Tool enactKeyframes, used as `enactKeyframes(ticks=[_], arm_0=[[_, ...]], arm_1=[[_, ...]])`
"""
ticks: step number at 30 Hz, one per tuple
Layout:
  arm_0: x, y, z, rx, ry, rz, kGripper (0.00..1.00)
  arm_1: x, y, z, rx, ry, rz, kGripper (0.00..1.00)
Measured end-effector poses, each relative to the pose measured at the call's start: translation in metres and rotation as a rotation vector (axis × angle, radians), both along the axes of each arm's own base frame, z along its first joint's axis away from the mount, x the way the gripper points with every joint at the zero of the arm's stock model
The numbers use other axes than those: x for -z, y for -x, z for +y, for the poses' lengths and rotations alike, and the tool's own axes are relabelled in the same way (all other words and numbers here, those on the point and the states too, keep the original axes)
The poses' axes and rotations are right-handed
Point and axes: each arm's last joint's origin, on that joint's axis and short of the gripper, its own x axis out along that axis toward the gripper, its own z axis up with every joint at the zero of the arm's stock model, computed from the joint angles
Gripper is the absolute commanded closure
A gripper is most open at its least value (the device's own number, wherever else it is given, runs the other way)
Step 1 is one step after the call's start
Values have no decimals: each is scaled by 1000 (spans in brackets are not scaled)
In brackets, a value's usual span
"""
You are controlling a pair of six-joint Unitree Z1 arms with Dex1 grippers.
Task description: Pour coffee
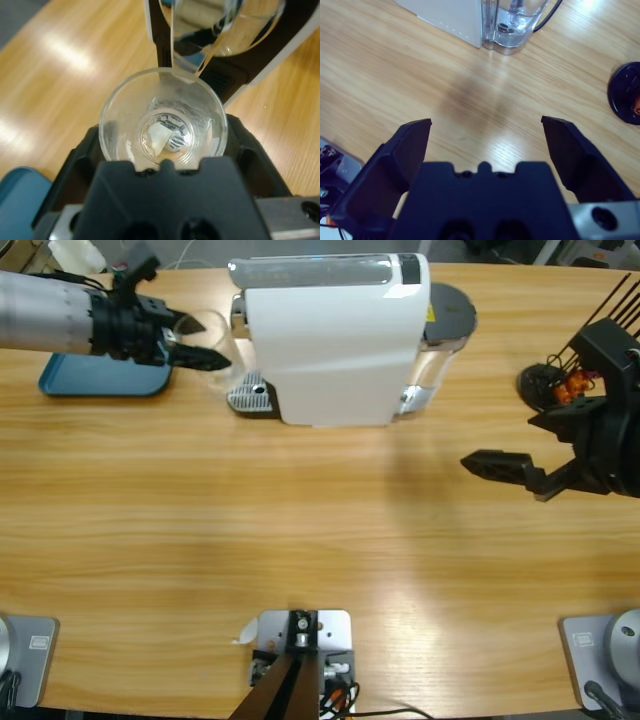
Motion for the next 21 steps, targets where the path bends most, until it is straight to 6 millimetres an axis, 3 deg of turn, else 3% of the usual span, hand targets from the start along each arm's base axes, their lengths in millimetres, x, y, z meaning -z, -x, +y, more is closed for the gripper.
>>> enactKeyframes(ticks=[6, 13, 21], arm_0=[[17, -3, -10, 29, -14, 48, 1000], [18, -14, -27, 59, -9, 36, 1000], [25, -18, -29, 60, -16, 53, 1000]], arm_1=[[5, -8, 5, 17, 11, 8, 0], [9, -10, 8, 14, 29, 19, 0], [9, -10, 8, 14, 30, 19, 0]])
